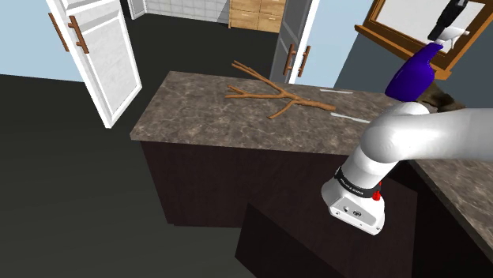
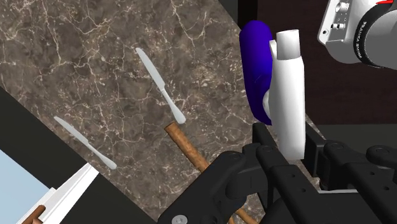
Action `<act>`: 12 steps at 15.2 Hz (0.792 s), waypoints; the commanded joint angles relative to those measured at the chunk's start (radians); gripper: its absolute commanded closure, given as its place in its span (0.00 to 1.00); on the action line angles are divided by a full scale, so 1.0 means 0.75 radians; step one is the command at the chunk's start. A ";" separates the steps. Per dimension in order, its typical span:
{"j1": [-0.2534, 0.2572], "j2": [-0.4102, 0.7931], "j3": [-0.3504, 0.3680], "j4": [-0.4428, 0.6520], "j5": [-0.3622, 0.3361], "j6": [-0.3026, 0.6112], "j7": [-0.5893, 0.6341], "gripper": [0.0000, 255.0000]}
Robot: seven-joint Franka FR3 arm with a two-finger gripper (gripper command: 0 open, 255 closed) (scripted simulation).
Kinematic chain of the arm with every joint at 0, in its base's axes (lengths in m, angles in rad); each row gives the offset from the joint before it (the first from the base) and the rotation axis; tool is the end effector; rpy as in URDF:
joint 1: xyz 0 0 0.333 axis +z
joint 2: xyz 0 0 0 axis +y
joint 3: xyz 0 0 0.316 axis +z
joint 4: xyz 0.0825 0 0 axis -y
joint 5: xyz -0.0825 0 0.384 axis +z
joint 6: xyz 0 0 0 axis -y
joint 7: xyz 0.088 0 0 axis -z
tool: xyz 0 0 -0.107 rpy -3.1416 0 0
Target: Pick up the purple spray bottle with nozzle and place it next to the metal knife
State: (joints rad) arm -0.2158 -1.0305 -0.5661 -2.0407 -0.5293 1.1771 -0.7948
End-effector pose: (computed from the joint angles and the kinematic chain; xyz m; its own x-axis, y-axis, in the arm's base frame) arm 0.0279 -0.3090 0.6743 0.9994 0.0266 0.0220 0.0261 -0.9994 0.0225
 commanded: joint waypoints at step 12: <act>-0.051 -0.146 -0.068 -0.288 -0.077 0.149 0.032 1.00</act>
State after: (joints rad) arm -0.2500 -1.1311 -0.6137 -2.2395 -0.5821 1.2800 -0.7732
